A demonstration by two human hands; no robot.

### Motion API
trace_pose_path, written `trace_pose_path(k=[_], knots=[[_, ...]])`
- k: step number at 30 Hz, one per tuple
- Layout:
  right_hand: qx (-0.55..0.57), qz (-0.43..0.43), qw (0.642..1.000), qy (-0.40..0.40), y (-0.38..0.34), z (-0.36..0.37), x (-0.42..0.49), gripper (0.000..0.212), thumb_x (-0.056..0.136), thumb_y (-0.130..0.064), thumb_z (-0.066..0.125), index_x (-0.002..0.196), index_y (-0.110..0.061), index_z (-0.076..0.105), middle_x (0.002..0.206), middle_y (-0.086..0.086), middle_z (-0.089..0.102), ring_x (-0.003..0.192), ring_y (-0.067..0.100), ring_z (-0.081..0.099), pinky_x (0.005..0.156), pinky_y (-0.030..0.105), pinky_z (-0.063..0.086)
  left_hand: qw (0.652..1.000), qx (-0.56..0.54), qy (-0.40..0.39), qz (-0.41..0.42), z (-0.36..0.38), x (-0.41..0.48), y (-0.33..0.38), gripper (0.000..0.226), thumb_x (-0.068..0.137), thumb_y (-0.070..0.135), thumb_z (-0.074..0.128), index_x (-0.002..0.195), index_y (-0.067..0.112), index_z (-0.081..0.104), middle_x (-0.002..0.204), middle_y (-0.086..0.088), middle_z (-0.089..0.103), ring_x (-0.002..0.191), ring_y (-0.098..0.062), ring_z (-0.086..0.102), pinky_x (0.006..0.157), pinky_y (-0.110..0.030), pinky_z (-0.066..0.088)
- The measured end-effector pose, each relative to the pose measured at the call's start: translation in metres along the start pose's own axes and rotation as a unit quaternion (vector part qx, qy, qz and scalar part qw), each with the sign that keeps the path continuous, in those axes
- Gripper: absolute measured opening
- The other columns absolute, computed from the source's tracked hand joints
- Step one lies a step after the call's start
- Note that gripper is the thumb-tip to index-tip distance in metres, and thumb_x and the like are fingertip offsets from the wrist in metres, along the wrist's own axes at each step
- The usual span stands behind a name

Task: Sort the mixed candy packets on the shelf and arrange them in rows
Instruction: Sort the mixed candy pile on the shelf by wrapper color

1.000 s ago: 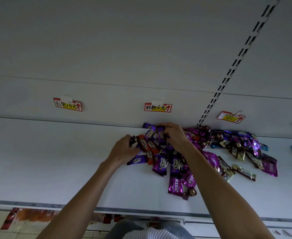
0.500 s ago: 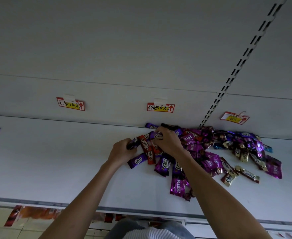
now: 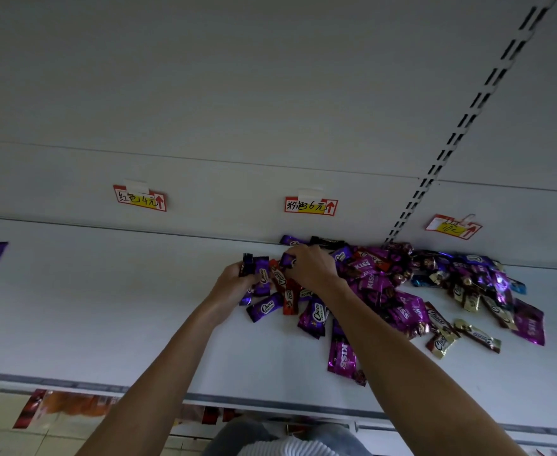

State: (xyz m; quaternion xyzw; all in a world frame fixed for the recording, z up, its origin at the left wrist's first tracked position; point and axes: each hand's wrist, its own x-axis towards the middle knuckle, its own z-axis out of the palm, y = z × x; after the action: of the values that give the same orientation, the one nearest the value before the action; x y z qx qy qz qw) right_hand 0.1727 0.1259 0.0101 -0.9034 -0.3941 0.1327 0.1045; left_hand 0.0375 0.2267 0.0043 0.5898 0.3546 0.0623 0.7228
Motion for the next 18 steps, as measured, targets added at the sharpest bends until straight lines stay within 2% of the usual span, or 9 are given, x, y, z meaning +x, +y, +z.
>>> trace_pose_path(k=[3, 5, 7, 9, 11, 13, 16, 18], knots=[[0.004, 0.023, 0.998, 0.051, 0.007, -0.002, -0.007, 0.035, 0.087, -0.034, 0.06, 0.116, -0.014, 0.056, 0.1, 0.007, 0.064, 0.092, 0.025, 0.061, 0.072, 0.033, 0.046, 0.997, -0.072, -0.003, -0.032, 0.001, -0.003, 0.004, 0.016, 0.094, -0.001, 0.043, 0.097, 0.005, 0.058, 0.089, -0.014, 0.068, 0.07, -0.018, 0.07, 0.065, -0.036, 0.059], [0.083, 0.059, 0.99, 0.096, 0.012, -0.005, -0.016, 0.03, 0.087, -0.035, 0.059, 0.108, -0.014, 0.054, 0.087, 0.004, 0.06, 0.08, 0.023, 0.057, 0.066, 0.03, 0.043, 0.989, -0.132, -0.028, -0.056, 0.0, -0.007, 0.007, 0.023, 0.093, 0.0, 0.035, 0.099, 0.0, 0.057, 0.09, -0.017, 0.066, 0.072, -0.022, 0.069, 0.068, -0.038, 0.057], [0.172, 0.099, 0.972, 0.125, 0.018, -0.01, -0.023, 0.024, 0.088, -0.036, 0.056, 0.1, -0.014, 0.054, 0.084, 0.003, 0.059, 0.076, 0.023, 0.056, 0.062, 0.027, 0.041, 0.982, -0.171, -0.041, -0.073, -0.001, -0.011, 0.01, 0.028, 0.09, 0.002, 0.031, 0.098, -0.002, 0.057, 0.09, -0.02, 0.065, 0.078, -0.027, 0.066, 0.074, -0.04, 0.055], [0.304, 0.136, 0.936, 0.117, 0.024, -0.01, -0.029, 0.019, 0.09, -0.032, 0.052, 0.099, -0.016, 0.053, 0.082, 0.003, 0.058, 0.072, 0.018, 0.056, 0.059, 0.023, 0.042, 0.984, -0.158, -0.036, -0.077, 0.001, -0.014, 0.013, 0.028, 0.089, 0.0, 0.03, 0.095, -0.002, 0.057, 0.087, -0.02, 0.064, 0.079, -0.027, 0.063, 0.077, -0.04, 0.054], [0.458, 0.173, 0.867, 0.091, 0.028, -0.009, -0.038, 0.014, 0.09, -0.025, 0.048, 0.082, -0.014, 0.047, 0.066, 0.002, 0.051, 0.055, 0.014, 0.043, 0.047, 0.021, 0.034, 0.989, -0.126, -0.032, -0.07, 0.005, -0.018, 0.017, 0.025, 0.091, -0.003, 0.032, 0.091, -0.001, 0.057, 0.08, -0.017, 0.066, 0.073, -0.024, 0.065, 0.07, -0.034, 0.055], [0.536, 0.203, 0.816, 0.072, 0.031, -0.006, -0.048, 0.019, 0.089, -0.017, 0.044, 0.071, -0.013, 0.043, 0.062, 0.004, 0.049, 0.049, 0.013, 0.036, 0.042, 0.022, 0.028, 0.993, -0.104, -0.037, -0.052, 0.009, -0.024, 0.02, 0.024, 0.094, -0.003, 0.036, 0.089, 0.001, 0.059, 0.075, -0.013, 0.069, 0.068, -0.02, 0.067, 0.067, -0.031, 0.056], [0.593, 0.195, 0.78, 0.052, 0.028, -0.012, -0.063, 0.011, 0.091, -0.01, 0.039, 0.083, -0.008, 0.046, 0.059, 0.003, 0.046, 0.046, 0.014, 0.036, 0.04, 0.021, 0.028, 0.993, -0.099, -0.043, -0.037, 0.01, -0.034, 0.023, 0.016, 0.095, 0.002, 0.043, 0.093, 0.003, 0.06, 0.086, -0.015, 0.067, 0.074, -0.022, 0.066, 0.069, -0.035, 0.057], [0.602, 0.184, 0.776, 0.046, 0.025, -0.019, -0.072, 0.008, 0.092, -0.009, 0.038, 0.089, -0.007, 0.045, 0.058, 0.003, 0.043, 0.046, 0.015, 0.039, 0.041, 0.022, 0.031, 0.994, -0.1, -0.036, -0.03, 0.012, -0.041, 0.025, 0.013, 0.094, 0.005, 0.047, 0.092, 0.006, 0.06, 0.086, -0.014, 0.065, 0.072, -0.021, 0.066, 0.066, -0.035, 0.057]])
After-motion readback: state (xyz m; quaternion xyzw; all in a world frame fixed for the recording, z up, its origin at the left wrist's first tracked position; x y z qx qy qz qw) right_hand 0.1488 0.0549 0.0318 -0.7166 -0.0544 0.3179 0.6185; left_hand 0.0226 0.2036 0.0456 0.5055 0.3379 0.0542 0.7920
